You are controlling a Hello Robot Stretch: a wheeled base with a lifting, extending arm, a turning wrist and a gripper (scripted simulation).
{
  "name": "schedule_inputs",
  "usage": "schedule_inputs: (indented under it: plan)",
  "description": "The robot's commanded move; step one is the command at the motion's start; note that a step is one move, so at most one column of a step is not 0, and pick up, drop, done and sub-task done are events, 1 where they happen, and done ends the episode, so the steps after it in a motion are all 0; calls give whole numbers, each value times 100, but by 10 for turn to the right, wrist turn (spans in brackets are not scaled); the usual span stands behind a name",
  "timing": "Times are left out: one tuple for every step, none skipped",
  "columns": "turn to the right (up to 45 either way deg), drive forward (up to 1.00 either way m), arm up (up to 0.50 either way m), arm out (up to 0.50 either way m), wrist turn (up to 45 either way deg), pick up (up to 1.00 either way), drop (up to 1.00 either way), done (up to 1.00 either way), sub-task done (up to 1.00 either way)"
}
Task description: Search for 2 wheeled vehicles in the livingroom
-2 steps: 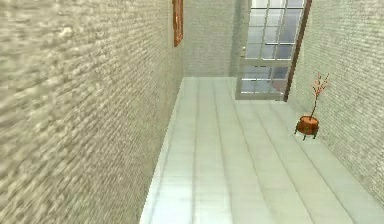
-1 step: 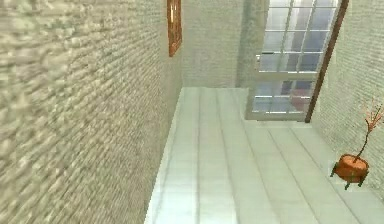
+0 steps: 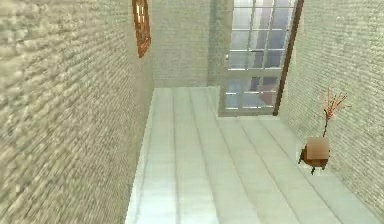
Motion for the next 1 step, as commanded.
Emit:
schedule_inputs:
  plan:
    - [0,100,0,0,0,0,0,0,0]
